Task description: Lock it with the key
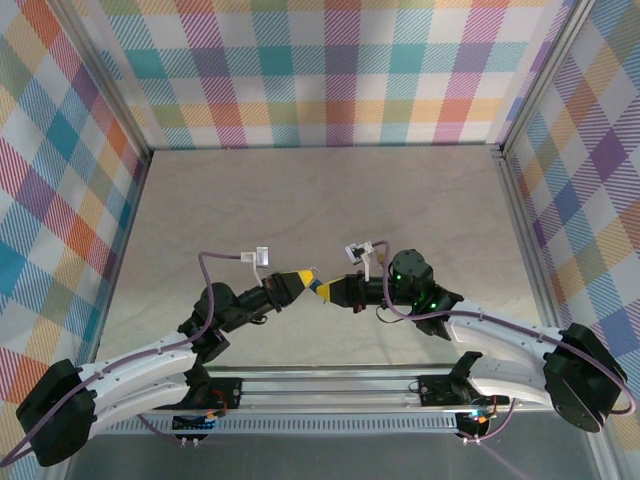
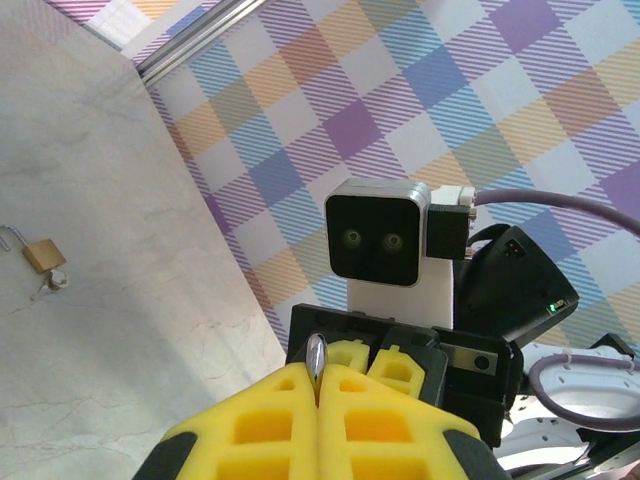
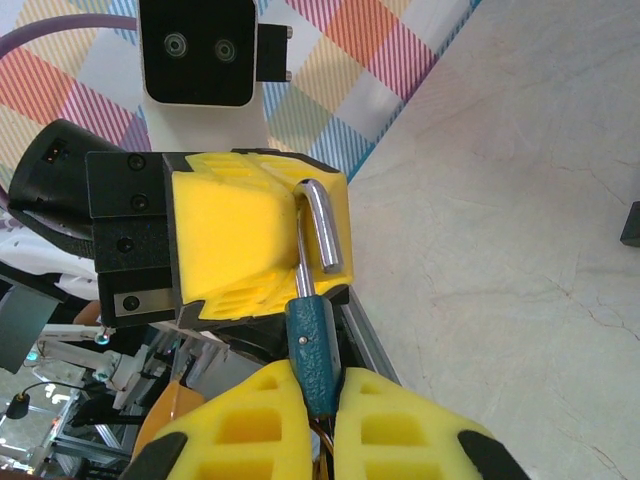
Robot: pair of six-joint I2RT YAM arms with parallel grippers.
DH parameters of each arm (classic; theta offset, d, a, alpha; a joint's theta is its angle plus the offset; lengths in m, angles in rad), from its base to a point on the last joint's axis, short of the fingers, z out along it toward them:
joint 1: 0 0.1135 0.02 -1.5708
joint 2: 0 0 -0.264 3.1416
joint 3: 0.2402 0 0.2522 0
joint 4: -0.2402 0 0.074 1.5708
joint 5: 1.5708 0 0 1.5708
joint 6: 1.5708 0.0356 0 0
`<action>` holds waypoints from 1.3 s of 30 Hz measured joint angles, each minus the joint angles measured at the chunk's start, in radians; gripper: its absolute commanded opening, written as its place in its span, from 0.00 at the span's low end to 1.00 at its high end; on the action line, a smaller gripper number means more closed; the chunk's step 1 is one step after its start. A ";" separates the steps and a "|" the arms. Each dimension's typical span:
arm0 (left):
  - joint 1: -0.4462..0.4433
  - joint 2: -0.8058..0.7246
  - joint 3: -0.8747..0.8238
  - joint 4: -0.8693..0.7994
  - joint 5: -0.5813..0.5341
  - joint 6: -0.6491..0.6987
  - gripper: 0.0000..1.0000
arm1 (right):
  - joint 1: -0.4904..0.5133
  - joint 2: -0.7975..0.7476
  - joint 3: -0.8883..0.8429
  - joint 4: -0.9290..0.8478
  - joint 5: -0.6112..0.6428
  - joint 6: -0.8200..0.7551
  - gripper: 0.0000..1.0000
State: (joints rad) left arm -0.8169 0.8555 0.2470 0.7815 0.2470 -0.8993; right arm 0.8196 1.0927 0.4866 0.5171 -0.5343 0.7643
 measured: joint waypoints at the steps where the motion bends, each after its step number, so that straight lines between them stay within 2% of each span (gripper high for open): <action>1: 0.000 -0.001 0.002 -0.008 0.000 0.003 0.14 | 0.000 -0.002 0.000 -0.006 0.000 -0.004 0.00; 2: -0.001 -0.003 0.006 -0.024 0.003 0.006 0.30 | 0.000 -0.005 0.000 -0.018 0.001 -0.012 0.00; 3: -0.001 -0.005 0.010 -0.039 0.005 0.014 0.42 | 0.000 -0.009 0.000 -0.028 0.004 -0.019 0.00; 7: -0.001 -0.051 0.043 -0.160 0.006 0.057 0.75 | -0.001 -0.048 0.001 -0.102 0.028 -0.069 0.00; 9: -0.002 -0.079 0.082 -0.238 0.004 0.077 0.85 | -0.002 -0.063 0.010 -0.160 0.039 -0.105 0.00; 13: -0.003 -0.098 0.214 -0.434 -0.002 0.135 0.94 | -0.002 -0.079 0.040 -0.298 0.068 -0.204 0.00; 17: 0.004 -0.055 0.366 -0.632 -0.004 0.175 0.96 | 0.000 -0.084 0.068 -0.407 0.113 -0.293 0.00; 22: 0.026 0.106 0.579 -0.921 0.006 0.222 0.96 | 0.027 -0.099 0.086 -0.515 0.191 -0.399 0.00; 27: 0.069 0.235 0.680 -1.127 0.032 0.246 0.96 | 0.047 -0.121 0.095 -0.565 0.242 -0.472 0.00; 32: 0.119 0.319 0.684 -1.159 0.116 0.234 0.94 | 0.051 -0.135 0.095 -0.575 0.258 -0.510 0.00; 39: 0.135 0.344 0.652 -1.032 0.259 0.148 0.88 | 0.052 -0.136 0.095 -0.588 0.275 -0.537 0.00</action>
State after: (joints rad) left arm -0.6819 1.1992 0.8989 -0.2508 0.5064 -0.7517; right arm 0.8719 0.9569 0.5819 -0.0711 -0.2588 0.2268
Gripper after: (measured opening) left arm 0.889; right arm 0.073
